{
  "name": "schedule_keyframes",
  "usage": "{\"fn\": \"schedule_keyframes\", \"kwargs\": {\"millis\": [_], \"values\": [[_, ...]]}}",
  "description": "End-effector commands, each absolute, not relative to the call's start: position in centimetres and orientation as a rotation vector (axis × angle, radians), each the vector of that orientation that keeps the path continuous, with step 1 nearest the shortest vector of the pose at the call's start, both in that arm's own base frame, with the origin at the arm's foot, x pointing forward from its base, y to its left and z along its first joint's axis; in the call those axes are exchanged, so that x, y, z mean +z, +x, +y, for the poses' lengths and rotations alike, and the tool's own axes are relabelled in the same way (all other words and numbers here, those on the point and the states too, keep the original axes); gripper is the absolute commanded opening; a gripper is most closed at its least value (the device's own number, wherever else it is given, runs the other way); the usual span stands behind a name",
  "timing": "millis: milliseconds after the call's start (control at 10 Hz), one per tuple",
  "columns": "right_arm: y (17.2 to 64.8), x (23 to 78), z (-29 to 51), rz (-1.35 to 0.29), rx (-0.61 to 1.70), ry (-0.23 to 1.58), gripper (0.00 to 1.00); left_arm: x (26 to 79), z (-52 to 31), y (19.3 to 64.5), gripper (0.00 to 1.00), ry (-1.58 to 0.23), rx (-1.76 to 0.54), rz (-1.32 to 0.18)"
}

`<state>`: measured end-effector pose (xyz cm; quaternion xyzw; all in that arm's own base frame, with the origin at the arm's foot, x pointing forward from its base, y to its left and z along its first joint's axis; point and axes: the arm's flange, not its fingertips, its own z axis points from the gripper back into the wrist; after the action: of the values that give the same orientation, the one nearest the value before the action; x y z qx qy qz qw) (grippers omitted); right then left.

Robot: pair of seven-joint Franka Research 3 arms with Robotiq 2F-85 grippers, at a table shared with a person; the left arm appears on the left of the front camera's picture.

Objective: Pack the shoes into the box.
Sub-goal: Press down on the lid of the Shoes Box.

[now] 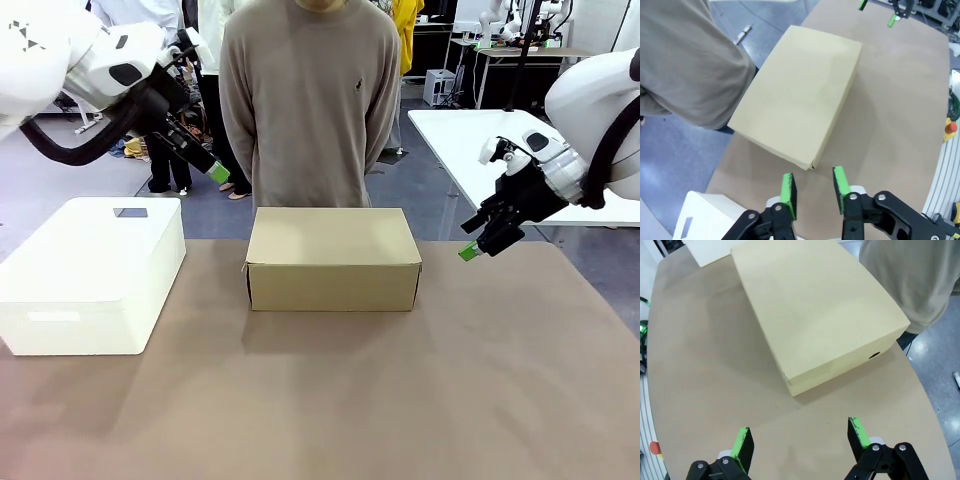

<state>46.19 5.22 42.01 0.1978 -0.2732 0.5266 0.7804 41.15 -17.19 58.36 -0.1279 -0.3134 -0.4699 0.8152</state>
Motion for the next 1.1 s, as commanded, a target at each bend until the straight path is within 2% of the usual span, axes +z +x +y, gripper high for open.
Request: {"fn": "schedule_keyframes", "kwargs": {"millis": [0,100,200,500,600,800,1000], "values": [[44.8,42.3,5.4,-0.578,1.114,0.392,1.00,59.0,-17.9,42.4,0.00,-0.255,-1.004,-0.614],[46.2,42.0,5.2,-0.590,1.138,0.427,1.00,59.1,-17.7,41.6,0.00,-0.260,-1.062,-0.598],[46.2,42.0,5.2,-0.590,1.138,0.427,1.00,58.3,-17.6,41.6,0.00,-0.266,-1.006,-0.653],[46.2,42.0,5.2,-0.590,1.138,0.427,1.00,58.3,-17.6,41.6,0.00,-0.266,-1.006,-0.653],[45.7,41.8,5.1,-0.588,1.132,0.431,1.00,58.5,-17.9,41.8,0.00,-0.262,-1.022,-0.636],[43.3,44.8,5.1,-0.552,0.954,0.331,1.00,59.3,-19.5,44.0,0.00,-0.335,-0.922,-0.578],[41.1,46.8,5.3,-0.540,0.887,0.281,1.00,59.8,-20.9,45.7,0.00,-0.397,-0.881,-0.560]]}}
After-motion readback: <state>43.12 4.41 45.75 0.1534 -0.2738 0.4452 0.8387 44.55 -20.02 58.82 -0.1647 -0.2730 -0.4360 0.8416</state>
